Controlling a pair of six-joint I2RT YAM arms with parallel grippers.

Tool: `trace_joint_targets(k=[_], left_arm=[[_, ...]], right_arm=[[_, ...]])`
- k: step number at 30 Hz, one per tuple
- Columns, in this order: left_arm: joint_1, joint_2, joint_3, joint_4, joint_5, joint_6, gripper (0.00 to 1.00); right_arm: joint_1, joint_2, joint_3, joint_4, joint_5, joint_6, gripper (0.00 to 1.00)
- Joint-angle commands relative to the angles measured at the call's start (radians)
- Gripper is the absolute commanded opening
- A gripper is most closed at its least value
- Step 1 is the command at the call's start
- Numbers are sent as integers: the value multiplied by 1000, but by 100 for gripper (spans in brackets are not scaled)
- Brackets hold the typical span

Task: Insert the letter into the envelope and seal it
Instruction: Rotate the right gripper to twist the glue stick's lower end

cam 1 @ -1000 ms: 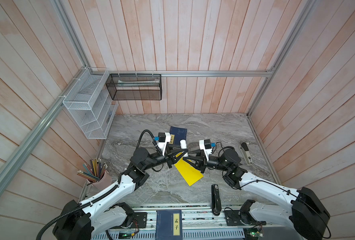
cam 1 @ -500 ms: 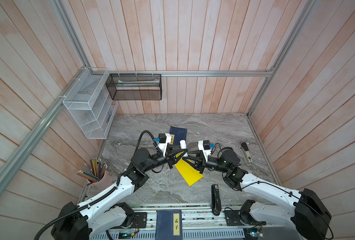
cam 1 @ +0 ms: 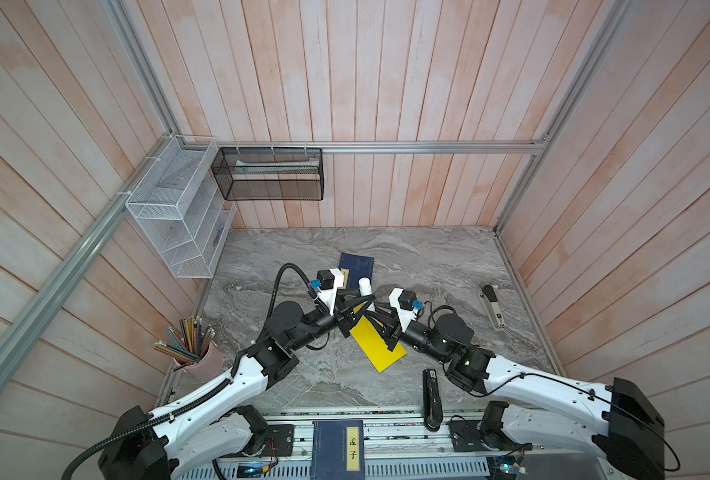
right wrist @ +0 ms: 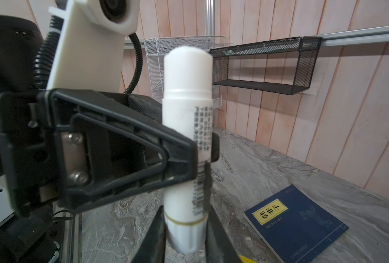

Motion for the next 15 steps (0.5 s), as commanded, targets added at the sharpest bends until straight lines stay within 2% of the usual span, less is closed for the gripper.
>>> trace_joint_targets(k=[1,15], left_arm=[[6,-19,4,1,-134,39,0],[-33,-29,-22,29,-268,65,0]], right_arm=[[57,-3,35,17,208,-93,7],[214,123,91,72,555,-176,11]])
